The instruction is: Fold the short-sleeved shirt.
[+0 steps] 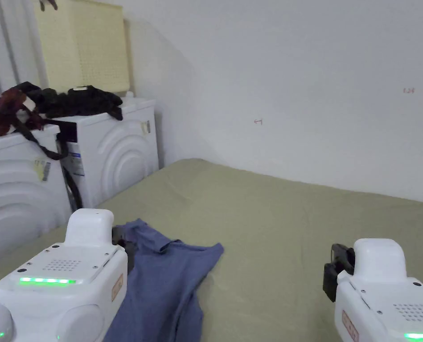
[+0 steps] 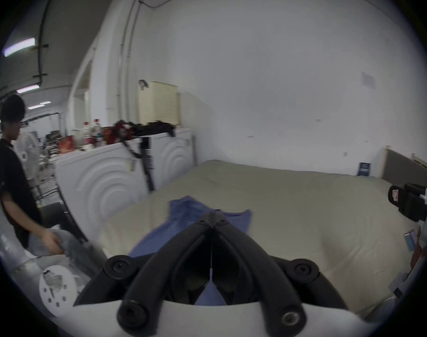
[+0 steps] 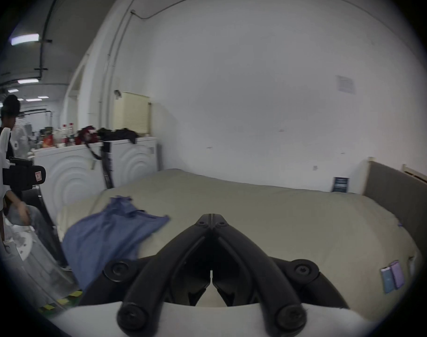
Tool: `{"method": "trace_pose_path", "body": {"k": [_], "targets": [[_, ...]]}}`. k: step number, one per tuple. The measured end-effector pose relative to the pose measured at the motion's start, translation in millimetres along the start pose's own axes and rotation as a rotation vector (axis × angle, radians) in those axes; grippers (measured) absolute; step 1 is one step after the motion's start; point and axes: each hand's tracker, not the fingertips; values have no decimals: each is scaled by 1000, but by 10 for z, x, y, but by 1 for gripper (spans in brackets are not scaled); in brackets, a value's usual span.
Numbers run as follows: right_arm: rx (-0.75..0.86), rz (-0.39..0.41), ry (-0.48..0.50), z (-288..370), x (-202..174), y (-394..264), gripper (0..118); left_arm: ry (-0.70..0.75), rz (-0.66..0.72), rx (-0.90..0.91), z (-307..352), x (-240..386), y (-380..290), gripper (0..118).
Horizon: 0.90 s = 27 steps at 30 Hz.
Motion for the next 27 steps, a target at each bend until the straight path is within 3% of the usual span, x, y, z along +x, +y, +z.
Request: {"method": "trace_pose_path", "body": {"k": [6,15,25,27], "targets": [[-18,28,80,-263,-427,-102,1,81,38,-31,2,-413,-66,0],[-88,24,101,-572,-480,-280,1,27,35,-125,-547,-408,-159,0],[-223,12,69,-954,-280,-771,2,-121,73,-485,-2330,-119,-803,1],[-258,40,43,-1013,-204,-921,2,-121,83,-545,-2665,-86,-959,11]]}}
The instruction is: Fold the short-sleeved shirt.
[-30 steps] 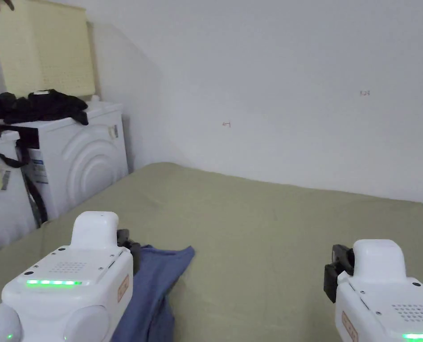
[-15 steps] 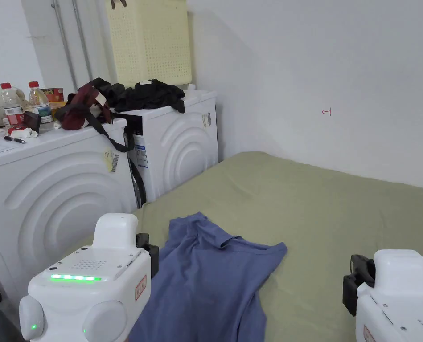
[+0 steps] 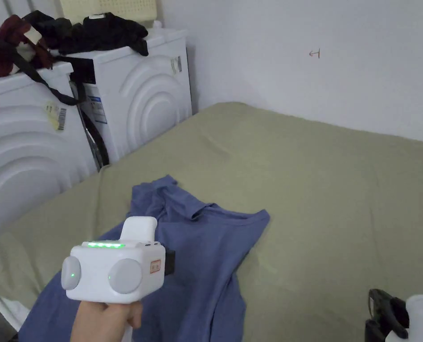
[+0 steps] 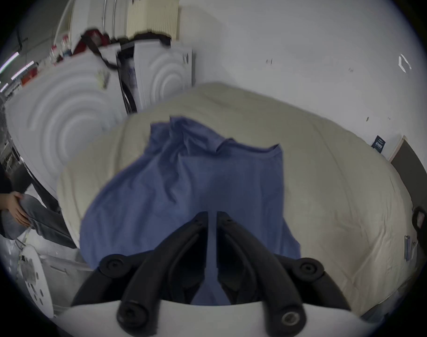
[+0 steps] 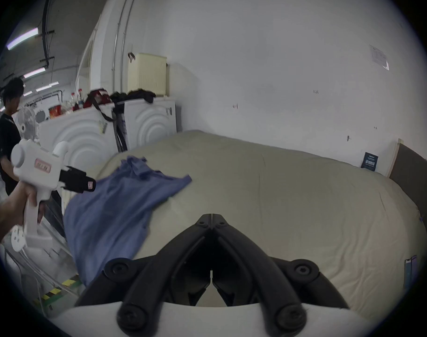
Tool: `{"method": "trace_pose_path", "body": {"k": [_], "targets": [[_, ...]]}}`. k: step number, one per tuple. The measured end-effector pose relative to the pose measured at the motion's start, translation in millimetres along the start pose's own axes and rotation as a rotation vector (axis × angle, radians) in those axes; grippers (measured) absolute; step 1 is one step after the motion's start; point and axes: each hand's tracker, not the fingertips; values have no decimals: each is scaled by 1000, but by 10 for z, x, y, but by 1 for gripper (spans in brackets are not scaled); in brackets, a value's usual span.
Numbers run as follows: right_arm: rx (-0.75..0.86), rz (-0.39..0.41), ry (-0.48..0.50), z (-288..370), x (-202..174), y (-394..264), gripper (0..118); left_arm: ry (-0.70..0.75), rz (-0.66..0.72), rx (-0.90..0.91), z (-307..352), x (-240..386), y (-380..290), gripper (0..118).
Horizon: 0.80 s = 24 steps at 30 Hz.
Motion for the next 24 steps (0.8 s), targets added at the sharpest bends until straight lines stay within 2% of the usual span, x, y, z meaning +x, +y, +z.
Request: {"method": "trace_pose_path", "body": {"k": [1,2,3,4,11,13,14,16,19,20,22,24], "targets": [[-23,5,-5,-43,39,-50,2,3,-7,-23,-117,-7,16,23],[-45,0,-9,-90,96,-113,2,9,10,-46,-242,-13,28,62],[-61,-10,-20,-127,135,-164,2,-5,-6,-83,-367,-12,20,96],[-75,-22,-25,-157,169,-205,2,-14,-6,-131,-474,1,5,114],[-121,-67,-47,-120,326,-354,2,37,-89,-321,-981,179,-191,115],[-122,-88,-55,-36,396,-347,2,46,-95,-272,-907,207,-172,109],[-123,-118,-45,45,456,-339,2,42,-93,-272,-849,214,-156,81],[-120,-151,-45,207,589,-348,2,22,-113,-189,-615,239,-116,5],[-123,-118,-81,497,810,-403,2,17,-86,-202,-432,236,-88,5],[-121,-95,-122,617,897,-417,2,33,-91,-182,-357,265,-48,5],[-113,-116,-158,850,1076,-436,2,52,-115,-138,-189,399,47,5],[-100,-151,-189,1070,1255,-452,2,-10,-105,-95,62,669,153,5]]}}
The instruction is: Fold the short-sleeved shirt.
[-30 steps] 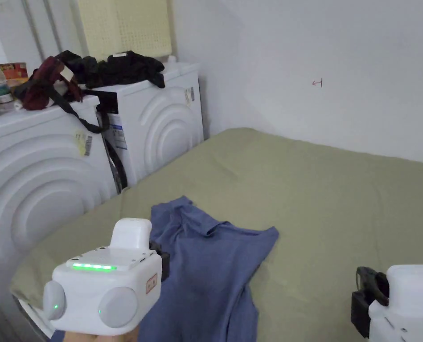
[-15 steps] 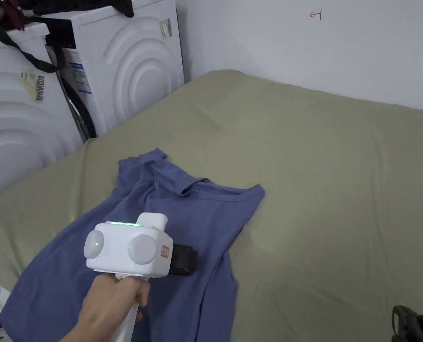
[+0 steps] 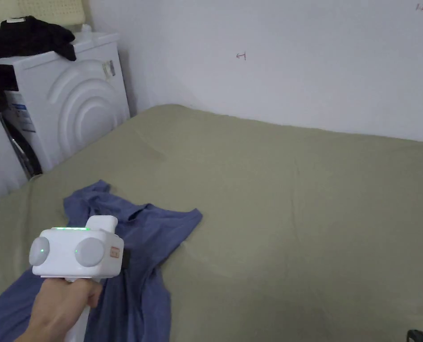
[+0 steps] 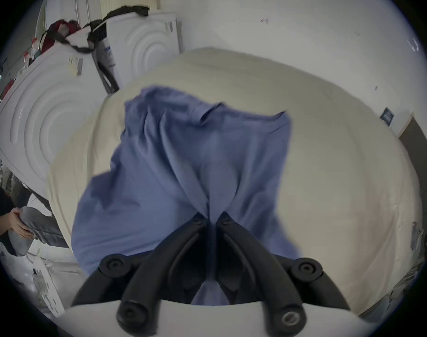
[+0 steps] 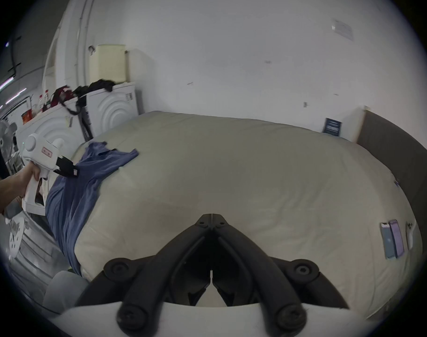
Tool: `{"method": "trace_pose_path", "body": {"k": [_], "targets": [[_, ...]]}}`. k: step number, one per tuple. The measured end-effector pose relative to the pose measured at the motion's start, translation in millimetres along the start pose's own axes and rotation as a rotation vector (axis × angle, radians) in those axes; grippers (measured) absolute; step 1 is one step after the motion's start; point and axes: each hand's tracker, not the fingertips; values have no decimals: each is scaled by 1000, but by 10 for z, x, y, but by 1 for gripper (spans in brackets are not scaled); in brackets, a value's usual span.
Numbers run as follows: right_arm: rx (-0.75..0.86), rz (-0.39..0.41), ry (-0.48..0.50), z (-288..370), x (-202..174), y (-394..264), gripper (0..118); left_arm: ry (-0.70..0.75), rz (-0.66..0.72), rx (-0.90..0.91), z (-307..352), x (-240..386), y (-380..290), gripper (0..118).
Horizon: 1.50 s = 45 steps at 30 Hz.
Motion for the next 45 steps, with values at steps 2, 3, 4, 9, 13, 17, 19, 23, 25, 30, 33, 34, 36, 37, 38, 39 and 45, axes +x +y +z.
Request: {"method": "trace_pose_path", "body": {"k": [2,3,4,9,13,17,19,23,25,30,33,34,36,37,38,39,45], "targets": [[20,-23,-38,178,207,-13,2,-37,-67,56,226,396,157,5],[19,-24,-53,249,285,-12,2,-50,-99,89,326,611,226,5],[27,-28,-66,326,364,-16,2,-74,-134,105,393,808,298,5],[68,-77,-151,715,757,-47,2,-270,-244,199,778,2137,643,5],[72,-92,-220,906,1009,-102,2,-446,-338,226,1062,3121,613,5],[63,-127,-264,977,1204,-174,2,-604,-431,180,1157,3868,298,5],[55,-140,-270,969,1262,-207,2,-637,-469,124,1060,4127,85,5],[30,-154,-282,898,1326,-266,2,-616,-530,-36,422,4481,-306,5],[22,-157,-282,863,1338,-282,2,-589,-547,-112,66,4582,-482,5],[5,-158,-275,748,1357,-285,2,-540,-493,-127,-300,4464,-686,81],[5,-156,-270,711,1347,-281,2,-586,-397,-61,-207,4247,-653,118],[7,-157,-272,711,1336,-277,2,-563,-387,-38,-153,4152,-624,117],[17,-170,-264,719,1314,-240,2,-514,-362,32,125,3885,-545,117],[26,-172,-259,725,1298,-223,2,-523,-342,70,272,3727,-521,117],[50,-160,-261,746,1261,-192,2,-516,-318,115,465,3537,-498,117],[60,-150,-264,759,1230,-159,2,-493,-312,173,689,3329,-490,117],[173,-143,-229,921,1015,-33,2,-309,-220,519,1776,2066,-634,117]]}}
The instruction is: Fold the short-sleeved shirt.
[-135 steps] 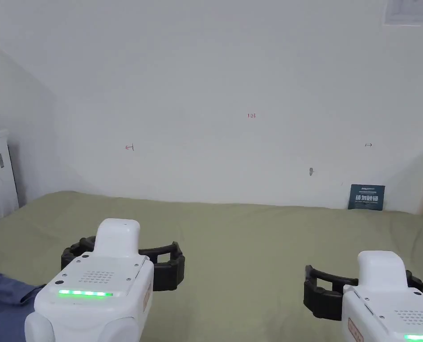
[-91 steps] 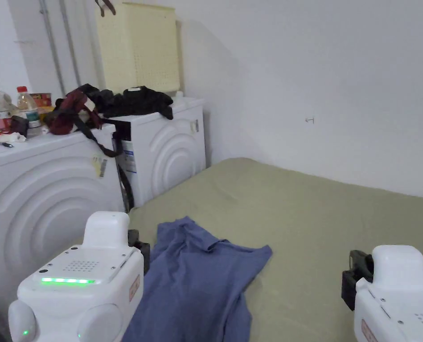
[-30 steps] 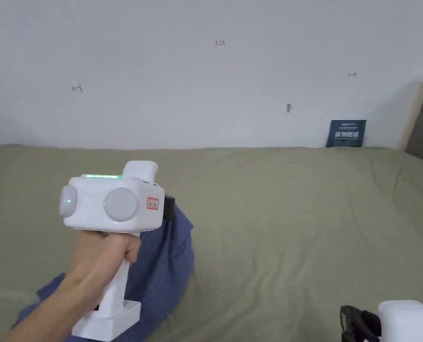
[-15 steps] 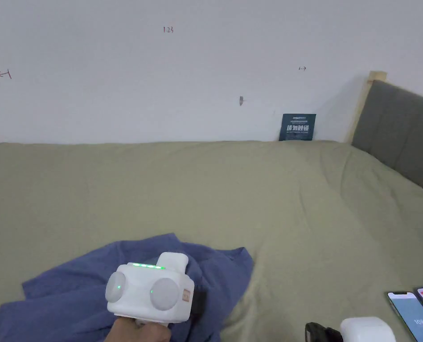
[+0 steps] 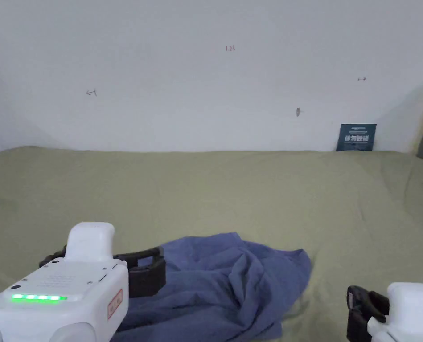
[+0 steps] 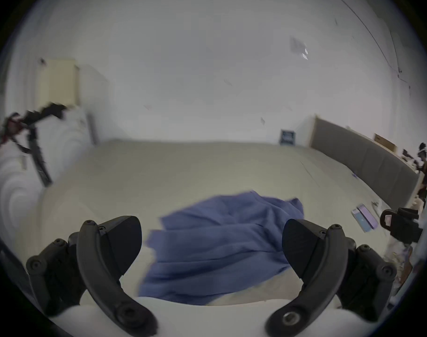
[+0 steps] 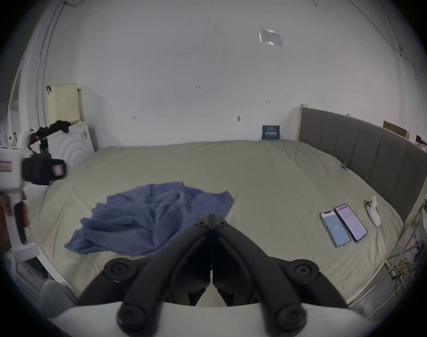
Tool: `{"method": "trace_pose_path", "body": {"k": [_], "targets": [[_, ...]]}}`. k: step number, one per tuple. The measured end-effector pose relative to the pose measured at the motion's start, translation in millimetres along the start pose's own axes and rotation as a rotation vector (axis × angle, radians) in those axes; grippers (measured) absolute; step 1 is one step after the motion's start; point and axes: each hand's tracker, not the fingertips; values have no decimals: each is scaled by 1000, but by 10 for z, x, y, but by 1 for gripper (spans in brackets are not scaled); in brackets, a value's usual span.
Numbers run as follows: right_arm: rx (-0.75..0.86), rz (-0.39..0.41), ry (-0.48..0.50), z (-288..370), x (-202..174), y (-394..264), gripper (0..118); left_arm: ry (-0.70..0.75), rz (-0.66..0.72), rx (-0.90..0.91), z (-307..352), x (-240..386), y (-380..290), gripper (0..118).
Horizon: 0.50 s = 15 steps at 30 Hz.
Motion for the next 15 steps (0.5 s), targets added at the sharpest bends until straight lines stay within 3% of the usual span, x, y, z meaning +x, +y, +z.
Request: {"method": "trace_pose_path", "body": {"k": [2,3,4,5,12,15], "targets": [[31,30,2,92,-103,3,2,61,16,61,391,-242,-13,113],[29,37,-1,125,-144,-3,2,81,17,53,471,-315,-44,101],[36,35,3,166,-184,-16,2,94,11,77,608,-391,-60,69],[41,32,11,199,-219,-27,2,106,4,87,729,-452,-63,0],[30,42,40,234,-391,-77,2,132,28,74,751,-740,-307,0],[22,41,45,159,-414,-73,2,84,99,26,594,-848,-330,0]]}}
